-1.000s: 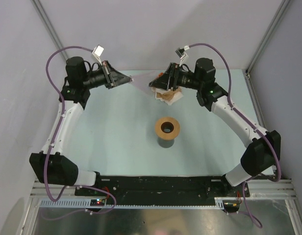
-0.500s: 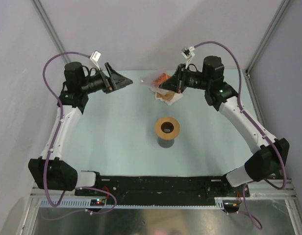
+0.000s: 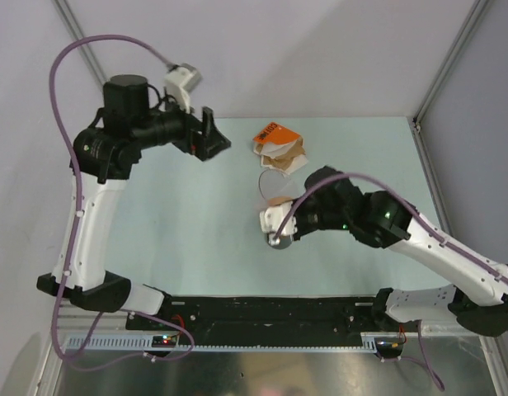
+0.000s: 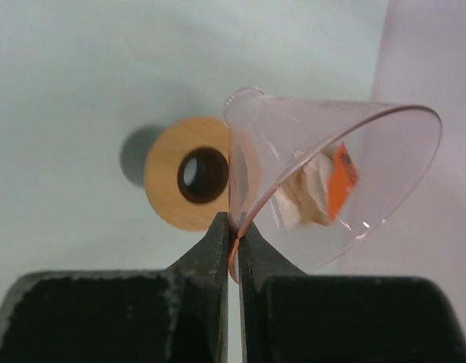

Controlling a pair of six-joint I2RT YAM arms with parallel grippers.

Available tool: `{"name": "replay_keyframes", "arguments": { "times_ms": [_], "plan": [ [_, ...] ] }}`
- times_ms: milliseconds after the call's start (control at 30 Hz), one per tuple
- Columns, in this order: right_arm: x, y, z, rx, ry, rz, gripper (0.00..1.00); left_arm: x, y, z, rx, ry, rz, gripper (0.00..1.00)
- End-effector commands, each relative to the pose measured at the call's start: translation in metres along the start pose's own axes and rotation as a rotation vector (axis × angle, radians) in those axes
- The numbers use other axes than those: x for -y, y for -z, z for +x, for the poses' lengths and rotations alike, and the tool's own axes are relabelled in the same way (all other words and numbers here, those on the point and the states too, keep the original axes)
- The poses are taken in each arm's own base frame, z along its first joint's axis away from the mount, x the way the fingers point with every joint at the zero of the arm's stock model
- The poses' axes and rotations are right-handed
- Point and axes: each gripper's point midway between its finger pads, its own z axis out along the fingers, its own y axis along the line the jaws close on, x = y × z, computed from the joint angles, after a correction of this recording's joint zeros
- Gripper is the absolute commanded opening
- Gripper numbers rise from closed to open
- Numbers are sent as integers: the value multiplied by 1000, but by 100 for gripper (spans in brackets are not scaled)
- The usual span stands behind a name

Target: Place the coffee filter in the dripper

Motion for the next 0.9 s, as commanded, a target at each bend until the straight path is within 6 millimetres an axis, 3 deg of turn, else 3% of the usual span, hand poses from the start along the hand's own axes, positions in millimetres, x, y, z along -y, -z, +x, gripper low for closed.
{"name": "replay_keyframes", "arguments": {
  "times_ms": [0,267,467,600,867],
  "plan": [
    [11,22,33,-329,324,94,0,27,5,24,-137,-168,5,95],
    [0,28,24,-519,449,141,0,82,-8,47,-221,-232,148,85],
    [9,28,9,-541,480,181,0,109,-18,55,-253,-244,219,82],
    [14,28,1,-530,492,208,0,119,-28,68,-298,-240,248,78],
    [15,27,-8,-512,524,224,0,116,-50,80,-352,-255,213,56]
  ]
}}
